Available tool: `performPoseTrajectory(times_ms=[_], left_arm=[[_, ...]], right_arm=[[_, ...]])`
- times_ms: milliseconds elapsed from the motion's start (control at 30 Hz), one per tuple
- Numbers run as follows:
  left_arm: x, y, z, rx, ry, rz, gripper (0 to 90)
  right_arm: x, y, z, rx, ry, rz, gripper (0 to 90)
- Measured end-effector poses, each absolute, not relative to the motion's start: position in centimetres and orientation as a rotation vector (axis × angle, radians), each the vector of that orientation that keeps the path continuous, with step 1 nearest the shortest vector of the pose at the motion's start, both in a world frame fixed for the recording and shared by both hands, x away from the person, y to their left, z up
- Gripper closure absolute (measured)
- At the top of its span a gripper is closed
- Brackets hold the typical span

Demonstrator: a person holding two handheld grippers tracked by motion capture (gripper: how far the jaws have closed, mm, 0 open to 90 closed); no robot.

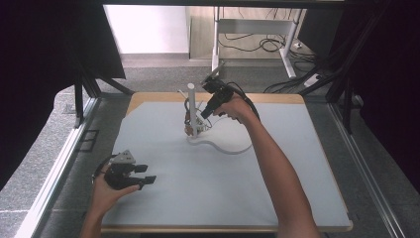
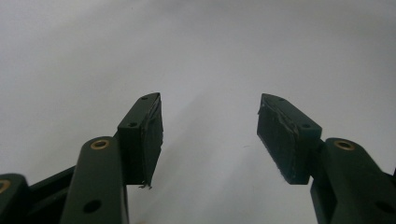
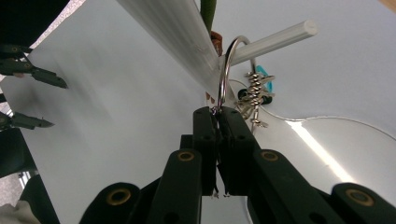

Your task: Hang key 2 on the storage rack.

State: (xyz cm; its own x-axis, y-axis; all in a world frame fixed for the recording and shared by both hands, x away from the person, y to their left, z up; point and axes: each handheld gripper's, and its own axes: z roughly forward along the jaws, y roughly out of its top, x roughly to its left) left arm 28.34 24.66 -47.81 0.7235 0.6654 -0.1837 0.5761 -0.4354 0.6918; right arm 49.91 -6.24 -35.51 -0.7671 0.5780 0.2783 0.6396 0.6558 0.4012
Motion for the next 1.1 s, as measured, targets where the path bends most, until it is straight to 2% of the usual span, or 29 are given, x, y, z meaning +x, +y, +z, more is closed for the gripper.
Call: performPoseTrajectory(times_ms=[200,433,567,667,867,1100], left_arm=[[28.3,24.8,-47.7,2.149,0.937,0.15,40.9],[28.2,24.7,-47.6,2.144,0.938,0.15,40.9],[28.2,24.5,-47.6,2.152,0.937,0.148,40.9],[28.2,24.5,-47.6,2.153,0.933,0.152,40.9],[27.9,24.7,-47.4,2.148,0.928,0.153,40.8],[27.9,24.6,-47.5,2.154,0.931,0.153,40.8]], right_arm=[[49.8,-6.4,-35.6,-0.988,-2.739,-0.768,81.1],[49.0,-7.6,-34.9,-1.003,-2.742,-0.822,71.4],[48.5,-9.1,-34.3,-1.027,-2.747,-0.887,61.0],[47.7,-10.5,-33.9,-1.016,-2.745,-0.963,56.6],[45.3,-13.4,-34.3,-1.025,-2.767,-1.064,54.9],[42.3,-17.0,-36.4,-1.031,-2.753,-1.132,51.8]])
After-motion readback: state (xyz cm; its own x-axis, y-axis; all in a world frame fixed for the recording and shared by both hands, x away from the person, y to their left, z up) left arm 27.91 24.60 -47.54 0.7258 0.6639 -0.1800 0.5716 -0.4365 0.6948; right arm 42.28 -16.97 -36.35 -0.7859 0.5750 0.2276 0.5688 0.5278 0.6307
